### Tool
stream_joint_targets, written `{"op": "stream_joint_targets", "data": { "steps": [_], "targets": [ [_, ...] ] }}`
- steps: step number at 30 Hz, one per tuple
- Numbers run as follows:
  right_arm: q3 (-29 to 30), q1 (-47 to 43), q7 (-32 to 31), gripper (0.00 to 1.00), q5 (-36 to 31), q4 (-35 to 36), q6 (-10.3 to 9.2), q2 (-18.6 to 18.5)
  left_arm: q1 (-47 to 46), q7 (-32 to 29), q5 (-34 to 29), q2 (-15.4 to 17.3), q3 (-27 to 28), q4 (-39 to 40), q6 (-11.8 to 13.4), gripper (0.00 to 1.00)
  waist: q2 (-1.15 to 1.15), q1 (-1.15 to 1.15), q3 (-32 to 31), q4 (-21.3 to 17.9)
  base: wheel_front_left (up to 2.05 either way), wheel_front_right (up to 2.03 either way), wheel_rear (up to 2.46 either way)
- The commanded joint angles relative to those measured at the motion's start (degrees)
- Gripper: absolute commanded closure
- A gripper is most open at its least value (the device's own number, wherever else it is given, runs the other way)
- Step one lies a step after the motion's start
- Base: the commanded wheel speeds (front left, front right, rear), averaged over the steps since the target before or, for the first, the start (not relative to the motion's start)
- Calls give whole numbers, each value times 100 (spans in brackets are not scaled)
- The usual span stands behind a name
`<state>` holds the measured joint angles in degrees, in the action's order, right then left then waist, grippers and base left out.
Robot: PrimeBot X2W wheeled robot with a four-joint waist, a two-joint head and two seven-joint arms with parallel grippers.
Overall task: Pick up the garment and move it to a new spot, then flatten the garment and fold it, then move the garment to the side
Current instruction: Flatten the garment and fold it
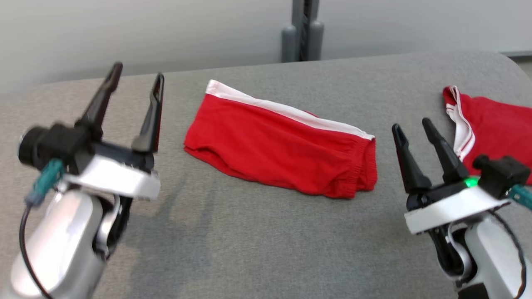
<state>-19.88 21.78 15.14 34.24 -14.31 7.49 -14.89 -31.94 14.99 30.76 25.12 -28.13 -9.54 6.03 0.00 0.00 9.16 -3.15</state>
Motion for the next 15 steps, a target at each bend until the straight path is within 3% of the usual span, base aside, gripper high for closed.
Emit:
{"op": "stream_joint_targets", "data": {
  "steps": [1,2,3,7,15],
  "targets": [
    [40,-110,2,0,-101,59,1,24,180,16,-71,-53,104,99,26,0,0,0,-170,182,0,0,0],
    [189,-353,3,0,-380,224,1,123,647,16,-251,-196,449,452,12,0,0,0,-247,266,0,0,0],
    [189,-353,3,0,-380,224,1,123,647,16,-251,-196,449,452,12,0,0,0,-247,266,0,0,0],
    [596,-863,3,0,-808,431,1,448,1775,17,-601,-785,1093,1038,-225,0,0,0,-409,404,0,0,0],
    [917,-1337,3,0,-1211,387,1,796,2955,17,-1387,-1719,2028,1268,-787,0,0,0,-552,508,0,0,0]
  ]
}}
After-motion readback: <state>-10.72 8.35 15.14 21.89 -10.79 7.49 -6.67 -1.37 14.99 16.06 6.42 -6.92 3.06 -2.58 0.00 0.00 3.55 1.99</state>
